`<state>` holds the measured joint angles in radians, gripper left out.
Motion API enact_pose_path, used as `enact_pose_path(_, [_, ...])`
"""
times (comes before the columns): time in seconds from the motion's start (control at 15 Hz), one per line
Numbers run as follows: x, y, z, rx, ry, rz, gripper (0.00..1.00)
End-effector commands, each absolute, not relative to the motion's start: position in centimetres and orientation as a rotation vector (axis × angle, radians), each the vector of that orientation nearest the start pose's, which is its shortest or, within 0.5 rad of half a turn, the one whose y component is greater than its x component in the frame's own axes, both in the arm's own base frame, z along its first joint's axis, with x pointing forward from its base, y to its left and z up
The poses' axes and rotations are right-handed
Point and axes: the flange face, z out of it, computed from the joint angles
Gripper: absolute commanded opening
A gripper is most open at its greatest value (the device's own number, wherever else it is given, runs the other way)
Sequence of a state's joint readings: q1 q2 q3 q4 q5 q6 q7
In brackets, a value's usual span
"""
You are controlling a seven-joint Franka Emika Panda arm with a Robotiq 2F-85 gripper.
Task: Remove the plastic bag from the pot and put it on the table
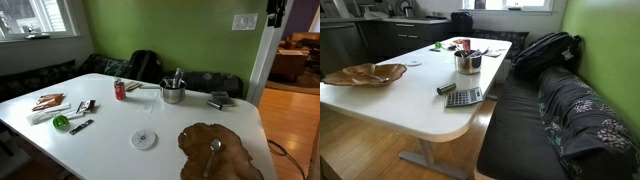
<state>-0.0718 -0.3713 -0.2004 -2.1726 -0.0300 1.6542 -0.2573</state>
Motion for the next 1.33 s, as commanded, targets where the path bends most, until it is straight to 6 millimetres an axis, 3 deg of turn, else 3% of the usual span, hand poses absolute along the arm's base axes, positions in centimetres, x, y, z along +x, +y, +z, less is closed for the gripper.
enact_pose_path(0.0, [40.9,-12.6,52.8,-3.054,-0.013,0.212,1.0])
enact_pose_path(0.13, [42.6,-12.2,51.8,-3.115,0.101,0.067,1.0])
enact_pose_path(0.27, [45.8,-11.2,51.2,-3.154,0.151,-0.14,1.0])
enact_pose_path(0.4, [49.3,-9.6,48.7,-3.169,0.188,-0.279,1.0])
enact_pose_path(0.53, [52.1,-8.3,46.0,-3.185,0.25,-0.3,1.0])
enact_pose_path(0.6, [52.7,-8.0,45.3,-3.185,0.27,-0.264,1.0])
enact_pose_path(0.67, [50.9,-8.3,47.0,-3.167,0.219,-0.295,1.0])
enact_pose_path(0.8, [52.3,-7.7,44.8,-3.174,0.239,-0.255,1.0])
enact_pose_path(1.07, [52.9,-7.9,45.0,-3.174,0.251,-0.264,1.0])
enact_pose_path(1.2, [56.5,-6.9,43.0,-3.173,0.409,-0.409,1.0])
enact_pose_path(1.27, [59.2,-5.9,41.3,-3.131,0.474,-0.452,1.0])
